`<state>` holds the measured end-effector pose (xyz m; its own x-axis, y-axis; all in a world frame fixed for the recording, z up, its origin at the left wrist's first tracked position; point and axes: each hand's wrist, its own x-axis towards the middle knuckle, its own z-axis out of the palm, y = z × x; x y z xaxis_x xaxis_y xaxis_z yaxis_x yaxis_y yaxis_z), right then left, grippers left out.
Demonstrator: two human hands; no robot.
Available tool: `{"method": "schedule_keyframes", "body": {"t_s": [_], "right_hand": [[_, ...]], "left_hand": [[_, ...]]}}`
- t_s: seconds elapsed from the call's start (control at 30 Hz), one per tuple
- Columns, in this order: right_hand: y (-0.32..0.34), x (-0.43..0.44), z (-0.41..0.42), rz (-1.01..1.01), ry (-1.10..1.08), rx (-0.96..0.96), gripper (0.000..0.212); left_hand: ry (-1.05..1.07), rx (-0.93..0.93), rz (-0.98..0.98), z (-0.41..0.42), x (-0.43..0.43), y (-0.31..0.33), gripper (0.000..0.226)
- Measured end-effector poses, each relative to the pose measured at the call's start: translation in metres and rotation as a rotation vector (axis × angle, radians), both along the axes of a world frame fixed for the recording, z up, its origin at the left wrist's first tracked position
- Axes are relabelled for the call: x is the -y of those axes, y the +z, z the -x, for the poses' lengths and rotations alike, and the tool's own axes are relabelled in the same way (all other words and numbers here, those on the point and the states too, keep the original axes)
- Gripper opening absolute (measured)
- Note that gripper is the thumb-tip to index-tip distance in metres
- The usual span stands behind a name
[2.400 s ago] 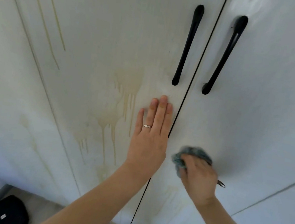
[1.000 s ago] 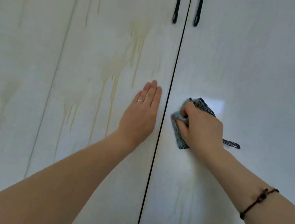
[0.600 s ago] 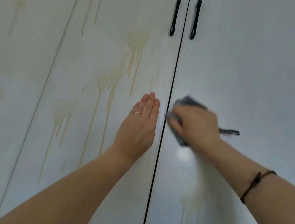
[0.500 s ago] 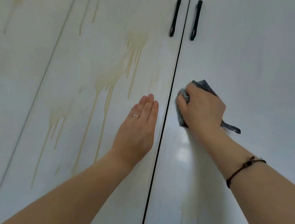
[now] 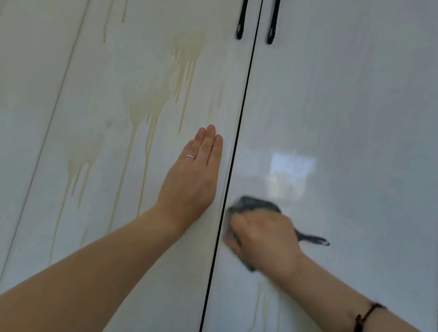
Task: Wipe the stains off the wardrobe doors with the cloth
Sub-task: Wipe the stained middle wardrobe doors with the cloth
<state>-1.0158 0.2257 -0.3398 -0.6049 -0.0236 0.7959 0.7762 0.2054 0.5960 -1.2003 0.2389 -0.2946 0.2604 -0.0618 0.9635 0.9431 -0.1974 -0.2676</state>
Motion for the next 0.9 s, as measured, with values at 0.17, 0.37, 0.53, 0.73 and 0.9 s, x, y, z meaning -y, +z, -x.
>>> {"method": "schedule_keyframes", "body": {"t_s": [0.17, 0.37, 0.53, 0.73, 0.9], "right_hand": [[0.091, 0.002, 0.031, -0.025, 0.032, -0.451, 0.028], [0.039, -0.005, 0.047, -0.051, 0.108, -0.343, 0.026], [-0.027, -0.003, -0.008, -0.019, 0.119, 0.085, 0.024], [0.057, 0.017, -0.050, 0.050, -0.019, -0.421, 0.028], [0.006, 0.013, 0.006, 0.138, 0.017, -0.725, 0.026]], "left_hand": [[-0.006, 0.030, -0.029, -0.003, -0.003, 0.002, 0.057], [0.036, 0.054, -0.014, -0.002, -0.002, 0.005, 0.057], [0.339, 0.010, 0.116, -0.021, 0.005, 0.002, 0.055], [0.551, 0.054, 0.208, -0.033, 0.010, -0.005, 0.066], [0.549, 0.126, 0.253, -0.044, 0.004, -0.002, 0.063]]}}
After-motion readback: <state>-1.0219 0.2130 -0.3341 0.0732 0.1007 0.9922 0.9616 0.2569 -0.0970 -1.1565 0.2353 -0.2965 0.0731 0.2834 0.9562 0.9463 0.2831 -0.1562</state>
